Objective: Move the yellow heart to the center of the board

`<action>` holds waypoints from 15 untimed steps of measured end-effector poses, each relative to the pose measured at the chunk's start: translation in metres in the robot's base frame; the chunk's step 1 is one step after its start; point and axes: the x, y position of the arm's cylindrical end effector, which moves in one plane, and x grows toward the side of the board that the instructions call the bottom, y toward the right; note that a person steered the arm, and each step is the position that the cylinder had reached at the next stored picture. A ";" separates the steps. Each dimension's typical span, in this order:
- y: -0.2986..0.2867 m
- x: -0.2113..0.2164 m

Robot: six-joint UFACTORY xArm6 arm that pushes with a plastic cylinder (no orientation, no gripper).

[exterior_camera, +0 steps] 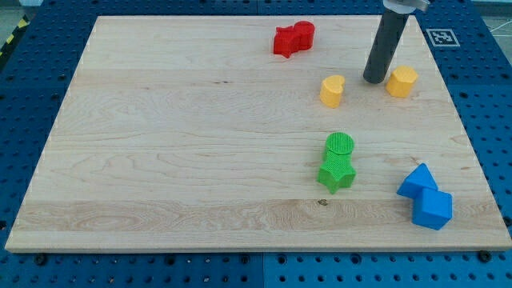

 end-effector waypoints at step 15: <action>-0.061 0.027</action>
